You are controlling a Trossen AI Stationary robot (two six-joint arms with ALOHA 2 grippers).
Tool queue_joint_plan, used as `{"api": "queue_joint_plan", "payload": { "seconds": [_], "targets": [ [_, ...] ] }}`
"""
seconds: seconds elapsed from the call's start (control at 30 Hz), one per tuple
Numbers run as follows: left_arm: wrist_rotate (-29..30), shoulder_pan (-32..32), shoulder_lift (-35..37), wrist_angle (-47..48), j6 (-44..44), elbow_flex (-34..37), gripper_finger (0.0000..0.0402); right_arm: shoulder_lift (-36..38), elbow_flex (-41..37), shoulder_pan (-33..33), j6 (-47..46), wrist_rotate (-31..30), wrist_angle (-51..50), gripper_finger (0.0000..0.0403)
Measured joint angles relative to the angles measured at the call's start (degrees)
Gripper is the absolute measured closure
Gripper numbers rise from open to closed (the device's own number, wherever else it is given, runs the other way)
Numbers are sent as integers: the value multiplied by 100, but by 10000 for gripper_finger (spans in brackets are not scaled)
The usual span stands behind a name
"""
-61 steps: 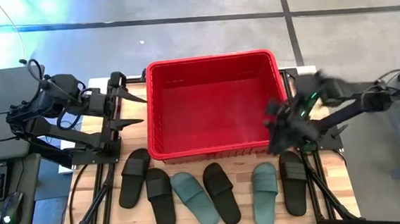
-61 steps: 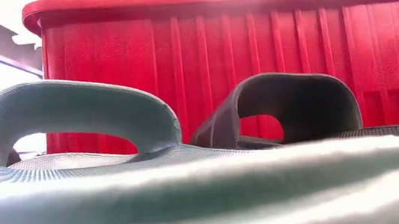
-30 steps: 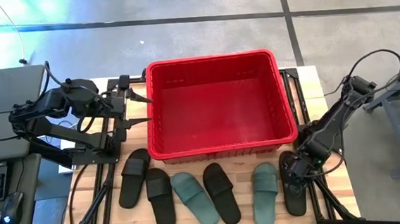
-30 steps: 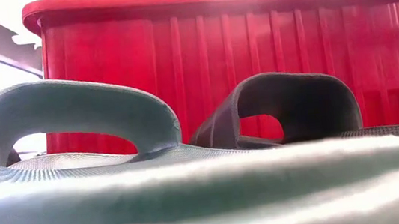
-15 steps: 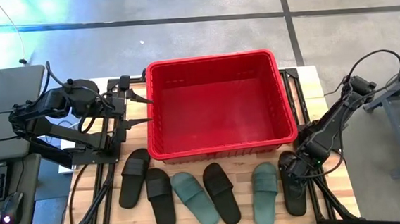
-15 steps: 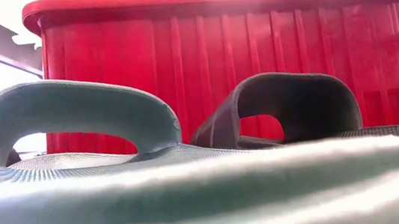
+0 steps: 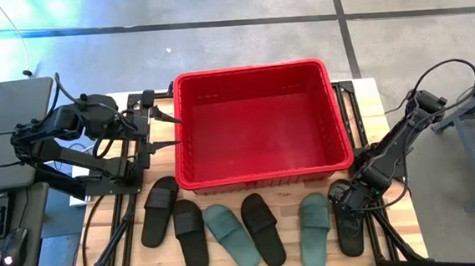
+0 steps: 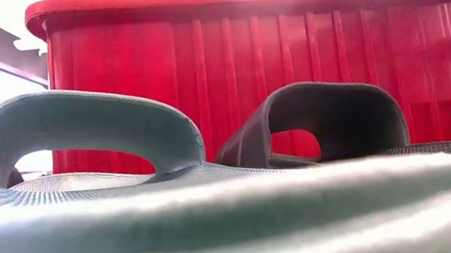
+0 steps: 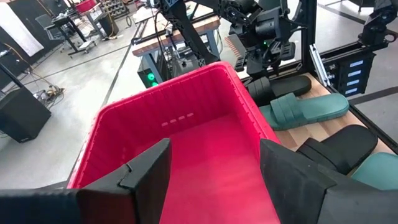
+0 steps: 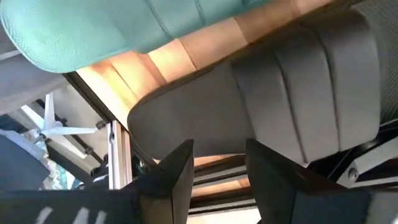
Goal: Pick and place slides into bin
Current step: Put the black slide into the red bin
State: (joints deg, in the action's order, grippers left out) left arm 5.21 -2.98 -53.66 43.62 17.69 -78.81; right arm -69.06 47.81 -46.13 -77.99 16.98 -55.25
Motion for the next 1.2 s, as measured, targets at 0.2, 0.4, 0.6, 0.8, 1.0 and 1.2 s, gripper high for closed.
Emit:
{"api": "queue_joint_plan", "payload": {
  "seconds": [0.2, 0.4, 0.6, 0.8, 1.0, 1.2],
  "targets": [
    [0, 0, -73, 7, 0, -4, 174, 0, 2, 0, 54, 6, -83, 269],
    [-2, 0, -185, 74, 0, -2, 174, -28, 2, -84, -115, -223, -437, 269],
    [-2, 0, -338, 189, -1, 0, 174, -459, 2, -250, -79, -183, -165, 269],
    [-2, 0, -432, 167, 0, -2, 174, -1200, 37, -339, 89, -224, -478, 270],
    [-2, 0, -464, 148, -2, -4, 174, -1634, 103, -337, -1, -261, -657, 270],
    [-2, 0, -462, 144, -2, -2, 174, -1690, 630, -341, -4, -777, -1615, 270]
  ]
}}
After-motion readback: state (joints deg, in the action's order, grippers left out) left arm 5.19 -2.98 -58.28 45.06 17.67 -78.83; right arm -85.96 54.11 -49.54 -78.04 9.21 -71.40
